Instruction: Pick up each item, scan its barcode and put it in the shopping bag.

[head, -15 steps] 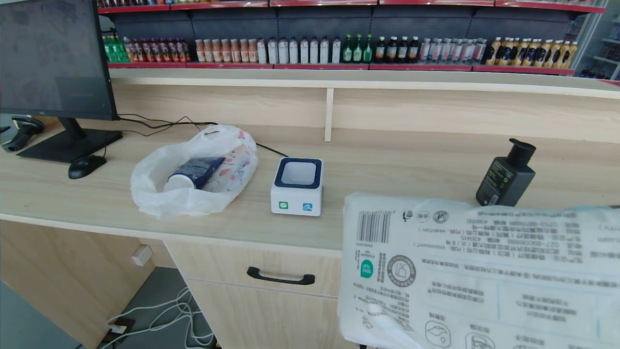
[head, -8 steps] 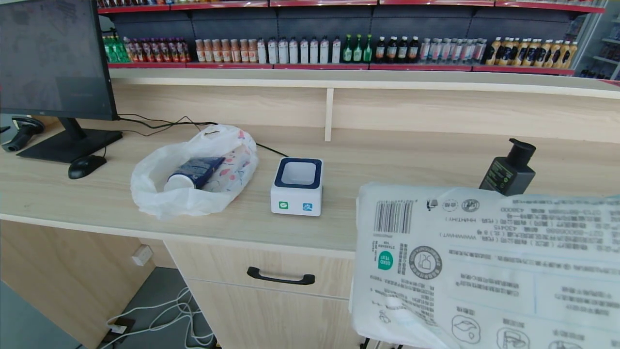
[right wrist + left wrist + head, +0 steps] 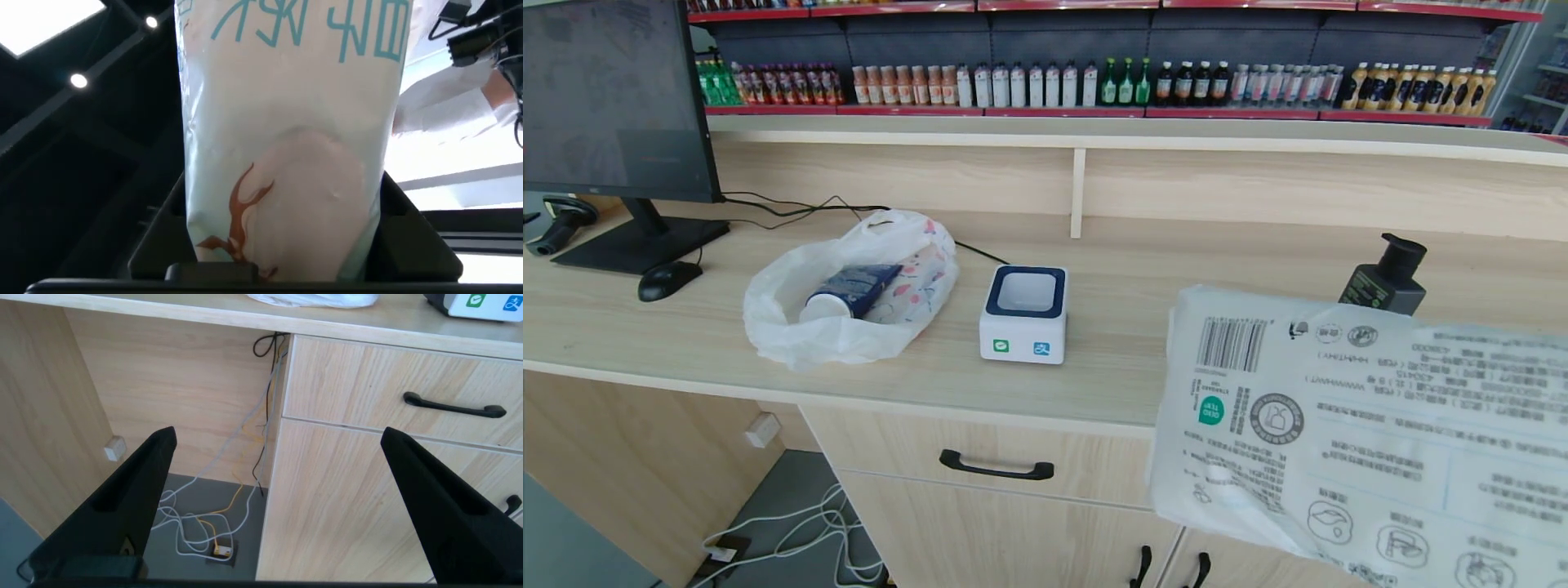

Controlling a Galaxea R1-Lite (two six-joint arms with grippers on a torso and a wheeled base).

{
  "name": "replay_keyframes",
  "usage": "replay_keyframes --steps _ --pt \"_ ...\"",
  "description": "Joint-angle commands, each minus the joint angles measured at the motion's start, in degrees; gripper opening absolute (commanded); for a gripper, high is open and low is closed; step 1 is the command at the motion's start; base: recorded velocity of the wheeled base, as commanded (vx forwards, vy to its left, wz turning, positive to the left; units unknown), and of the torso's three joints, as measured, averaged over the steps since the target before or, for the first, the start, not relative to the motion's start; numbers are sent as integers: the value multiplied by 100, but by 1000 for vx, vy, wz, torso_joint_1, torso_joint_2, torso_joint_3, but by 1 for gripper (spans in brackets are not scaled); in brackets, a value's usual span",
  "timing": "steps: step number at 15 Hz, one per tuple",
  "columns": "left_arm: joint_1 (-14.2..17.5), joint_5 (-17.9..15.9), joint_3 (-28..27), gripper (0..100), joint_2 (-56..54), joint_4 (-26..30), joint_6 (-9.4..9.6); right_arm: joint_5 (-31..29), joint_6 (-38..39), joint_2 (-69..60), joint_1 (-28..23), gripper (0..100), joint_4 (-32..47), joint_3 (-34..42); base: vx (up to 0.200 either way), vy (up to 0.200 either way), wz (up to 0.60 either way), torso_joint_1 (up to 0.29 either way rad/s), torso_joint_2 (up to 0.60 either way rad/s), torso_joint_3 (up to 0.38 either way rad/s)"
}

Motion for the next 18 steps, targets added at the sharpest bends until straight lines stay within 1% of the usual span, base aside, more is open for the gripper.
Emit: replay_keyframes --steps 1,3,4,5,6,7,8,9,10,11,13,14,15,16,18 --pt "1 1 0 100 -2 0 -1 2 -718 -365 -19 0 -6 188 0 0 0 0 0 0" --pt "1 1 0 100 -2 0 -1 2 -1914 -637 -36 0 -6 364 0 0 0 0 0 0" --pt "1 1 0 100 -2 0 -1 2 -2793 -751 -45 0 -6 514 0 0 0 0 0 0" --pt "1 1 0 100 -2 0 -1 2 -3478 -795 -36 0 -6 584 0 0 0 0 0 0" --pt "1 1 0 100 -2 0 -1 2 -5139 -707 -36 0 -6 795 0 0 0 0 0 0" --pt "1 1 0 100 -2 0 -1 2 -6203 -488 -71 0 -6 935 0 0 0 0 0 0" --pt "1 1 0 100 -2 0 -1 20 -7257 -277 -247 0 -6 1006 0 0 0 0 0 0" --pt "1 1 0 100 -2 0 -1 11 -7618 -189 -361 0 -6 1006 0 0 0 0 0 0" --pt "1 1 0 100 -2 0 -1 11 -8505 -13 -643 0 179 997 0 0 0 0 0 0" --pt "1 1 0 100 -2 9 -1 -16 -9754 207 -941 0 372 1006 0 0 0 0 0 0" --pt "1 1 0 100 -2 0 -1 -209 -11256 286 -1029 0 566 979 0 0 0 0 0 0" --pt "1 1 0 100 -2 0 -1 -332 -11749 303 -1029 0 583 971 0 0 0 0 0 0" --pt "1 1 0 100 -2 0 -1 -517 -12030 356 -1029 0 583 891 0 0 0 0 0 0" --pt "1 1 0 100 -2 0 -1 -842 -12373 435 -1029 0 583 733 0 0 0 0 0 0" --pt "1 1 0 100 -2 0 -1 -1756 -12882 646 -1029 0 583 470 0 0 0 0 0 0"
